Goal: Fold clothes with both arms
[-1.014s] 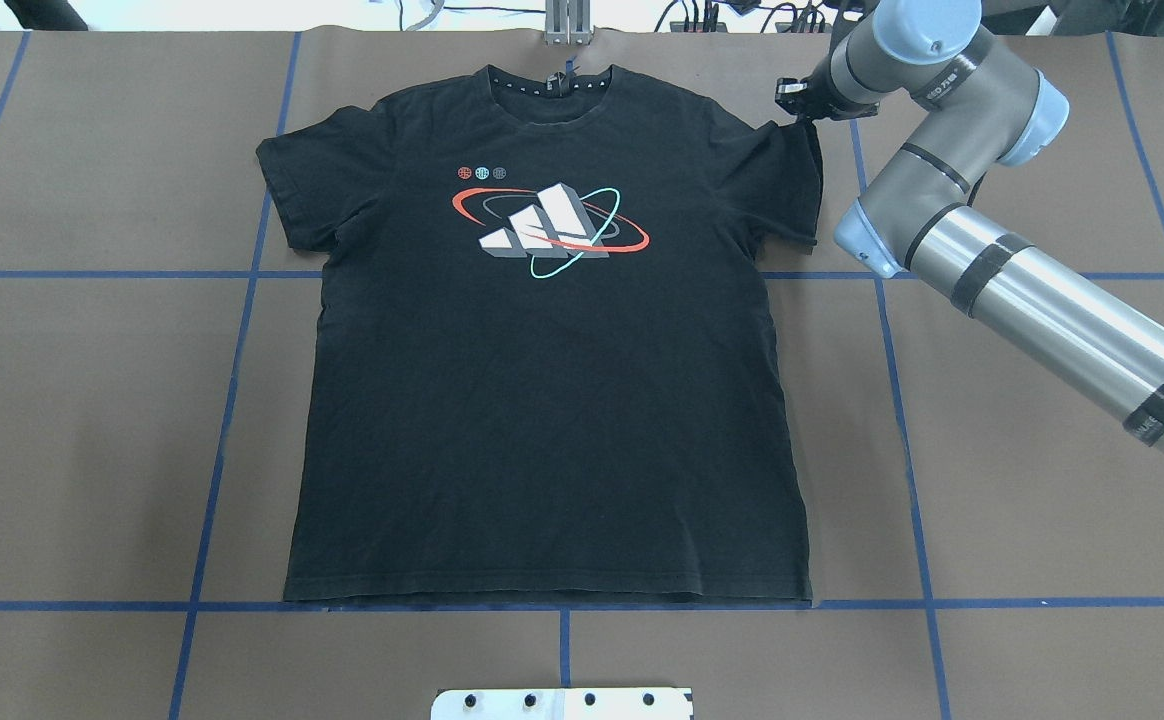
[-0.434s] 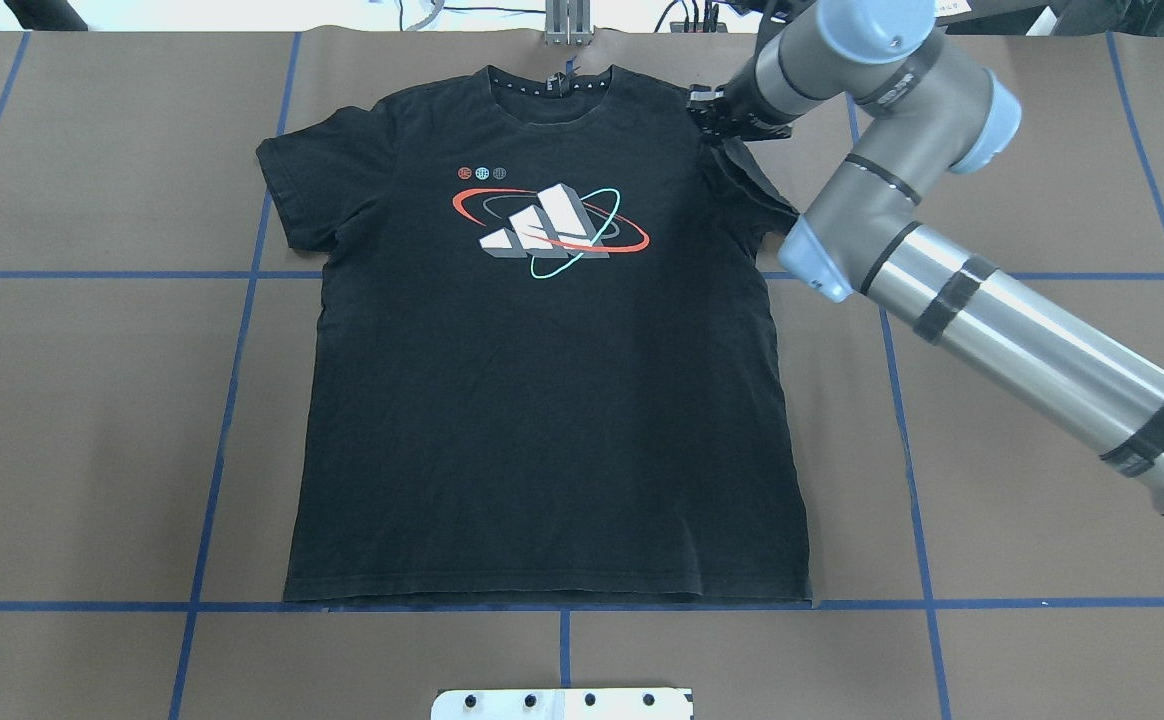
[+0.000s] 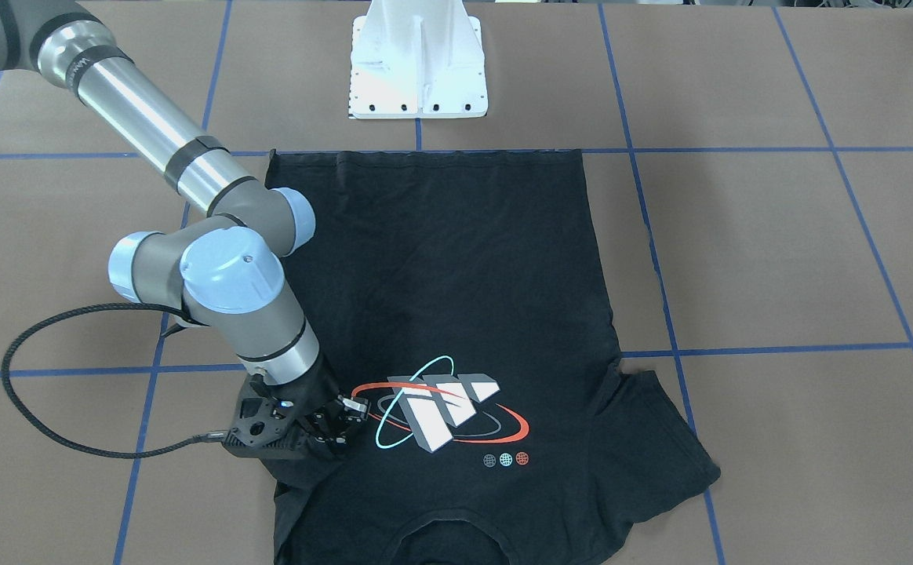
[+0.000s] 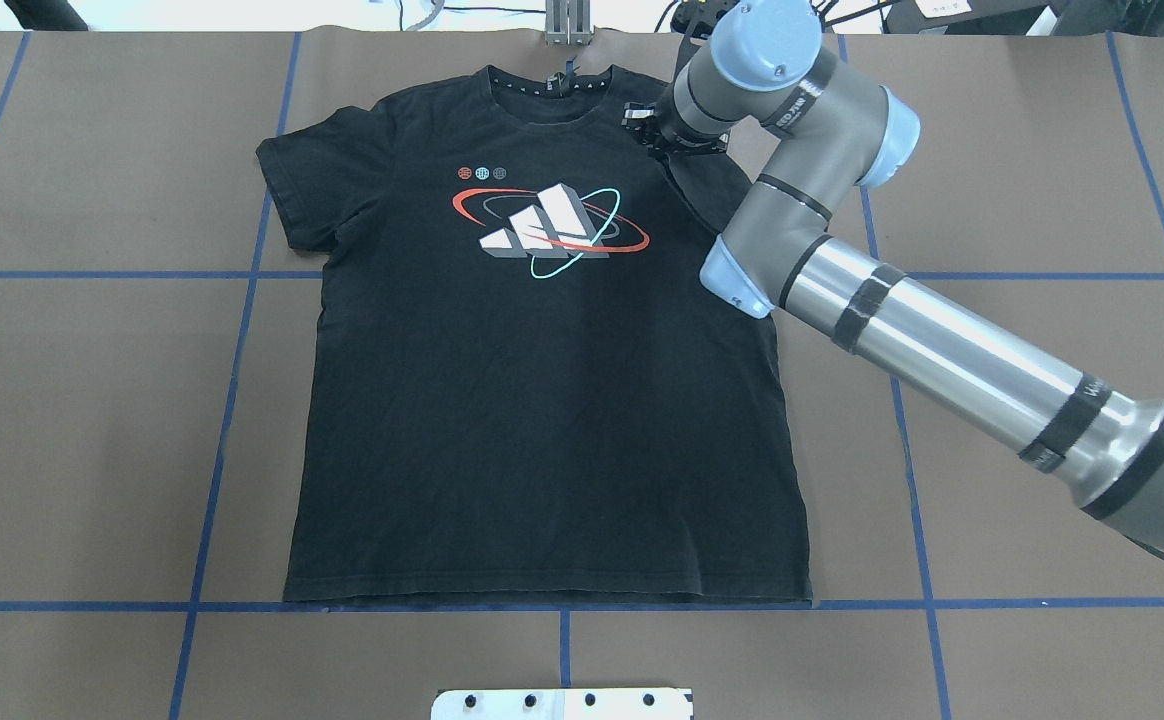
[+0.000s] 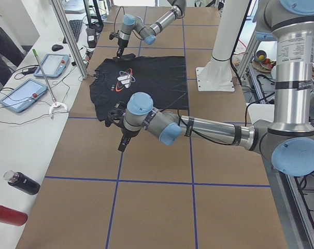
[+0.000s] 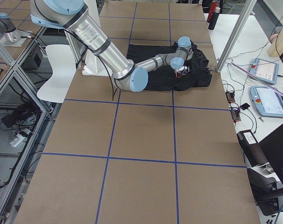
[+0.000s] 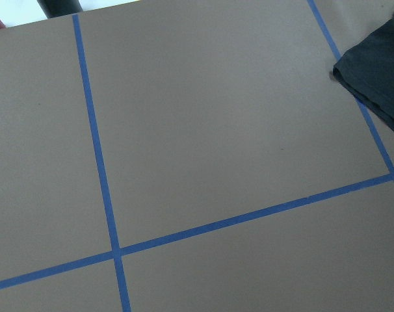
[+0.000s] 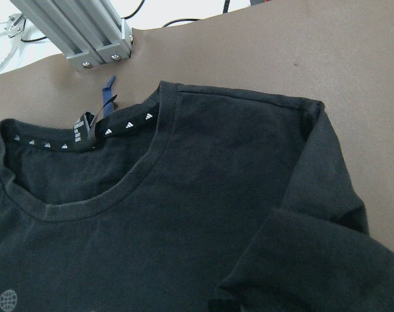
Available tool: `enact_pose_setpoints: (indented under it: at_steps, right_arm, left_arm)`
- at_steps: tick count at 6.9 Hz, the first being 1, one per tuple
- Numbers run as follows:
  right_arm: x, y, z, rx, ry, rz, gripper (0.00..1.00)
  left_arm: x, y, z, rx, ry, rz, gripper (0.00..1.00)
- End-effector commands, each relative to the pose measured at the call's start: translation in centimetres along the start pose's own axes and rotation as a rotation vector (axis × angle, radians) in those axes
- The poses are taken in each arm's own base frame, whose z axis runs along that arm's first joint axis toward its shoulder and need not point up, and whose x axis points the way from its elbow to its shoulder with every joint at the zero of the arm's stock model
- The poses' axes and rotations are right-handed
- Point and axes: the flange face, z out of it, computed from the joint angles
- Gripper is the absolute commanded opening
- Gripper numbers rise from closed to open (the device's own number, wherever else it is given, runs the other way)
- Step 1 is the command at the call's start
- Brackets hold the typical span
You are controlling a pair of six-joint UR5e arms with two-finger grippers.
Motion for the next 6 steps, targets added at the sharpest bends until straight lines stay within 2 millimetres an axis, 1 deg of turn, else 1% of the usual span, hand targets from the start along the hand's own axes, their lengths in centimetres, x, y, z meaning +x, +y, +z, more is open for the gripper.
enact_pose_setpoints:
  at_steps: [1, 2, 3, 4, 5, 6]
  right_arm:
    - [-3.1, 1.9, 3.1, 0.026, 0.058, -0.015, 0.0]
    - [-3.6, 2.3, 3.6, 0.033, 0.068, -0.018, 0.0]
    - [-3.7, 2.5, 3.9, 0.03, 0.072, -0.013, 0.63]
    - [-3.9, 3.1, 4.2, 0.023, 0.073, -0.003, 0.99]
    - [-5.0, 3.0, 3.5, 0.021, 0.054, 0.0, 0.99]
    - [-6.0, 2.9, 2.1, -0.001, 0.015, 0.033, 0.99]
  left_arm:
    - [0.4, -0.1, -0.4, 0.007, 0.0, 0.002, 1.0]
    - [0.4, -0.1, -0.4, 0.008, -0.001, 0.001, 1.0]
    - [0.5, -0.2, -0.4, 0.007, 0.004, 0.001, 1.0]
    - [0.8, -0.8, -0.4, 0.013, 0.008, 0.007, 1.0]
    - [1.3, -2.4, -0.2, 0.022, 0.014, 0.02, 1.0]
    - [2.8, -5.5, -0.7, 0.054, 0.028, -0.003, 1.0]
